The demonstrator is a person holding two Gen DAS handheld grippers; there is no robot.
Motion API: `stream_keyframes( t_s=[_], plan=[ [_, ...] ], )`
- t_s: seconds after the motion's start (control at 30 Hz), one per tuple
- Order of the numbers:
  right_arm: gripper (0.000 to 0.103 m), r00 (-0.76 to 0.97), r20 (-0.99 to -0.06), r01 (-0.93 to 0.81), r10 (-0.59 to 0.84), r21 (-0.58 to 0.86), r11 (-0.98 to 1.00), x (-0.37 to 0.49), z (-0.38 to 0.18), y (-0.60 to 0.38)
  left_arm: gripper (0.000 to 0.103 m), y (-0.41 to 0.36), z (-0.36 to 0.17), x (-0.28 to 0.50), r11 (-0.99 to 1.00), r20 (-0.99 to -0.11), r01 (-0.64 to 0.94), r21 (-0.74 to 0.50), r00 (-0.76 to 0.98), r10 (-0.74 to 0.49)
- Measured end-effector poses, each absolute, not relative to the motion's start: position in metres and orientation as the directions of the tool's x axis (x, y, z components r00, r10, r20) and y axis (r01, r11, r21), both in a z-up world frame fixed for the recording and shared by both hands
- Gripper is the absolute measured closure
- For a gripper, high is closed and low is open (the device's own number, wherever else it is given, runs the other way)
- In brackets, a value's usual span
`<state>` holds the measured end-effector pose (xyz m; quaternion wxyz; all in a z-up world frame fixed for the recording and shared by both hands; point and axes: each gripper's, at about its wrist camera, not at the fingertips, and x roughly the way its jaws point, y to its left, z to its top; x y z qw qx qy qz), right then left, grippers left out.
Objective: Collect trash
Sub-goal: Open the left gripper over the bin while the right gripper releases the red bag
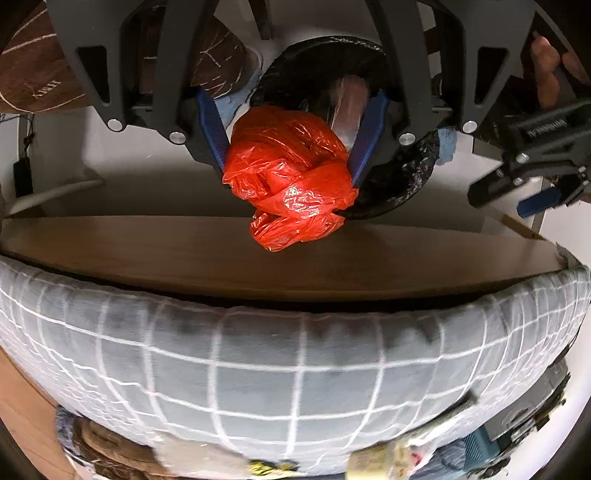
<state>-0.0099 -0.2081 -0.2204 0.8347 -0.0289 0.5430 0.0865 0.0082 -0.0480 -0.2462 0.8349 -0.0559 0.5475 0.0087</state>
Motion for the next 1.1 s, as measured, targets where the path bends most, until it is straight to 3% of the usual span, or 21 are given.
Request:
stream_keyframes(
  t_s=[0.73,0.83,0.9,1.1],
  plan=[
    [0.041,0.328,-0.937,-0.254,0.121,0.036,0.967,-0.006,-0.242,-0.157,0.006,-0.004,-0.248,-0.001,0.987,-0.918,-0.155,-0.045,0.396,0.021],
    [0.036,0.319,-0.941,-0.251,0.111,0.029,0.968,-0.006,-0.244,-0.160,0.006,-0.004,-0.248,-0.001,0.986,-0.918,-0.161,-0.050,0.396,0.018],
    [0.024,0.326,-0.941,-0.241,0.091,0.010,0.970,-0.005,-0.244,-0.163,0.006,-0.006,-0.249,0.000,0.986,-0.918,-0.157,-0.051,0.397,0.015],
    [0.009,0.366,-0.926,-0.204,0.088,0.012,0.979,-0.003,-0.234,-0.177,0.006,-0.011,-0.246,0.001,0.988,-0.913,-0.145,-0.054,0.407,0.010]
  ],
)
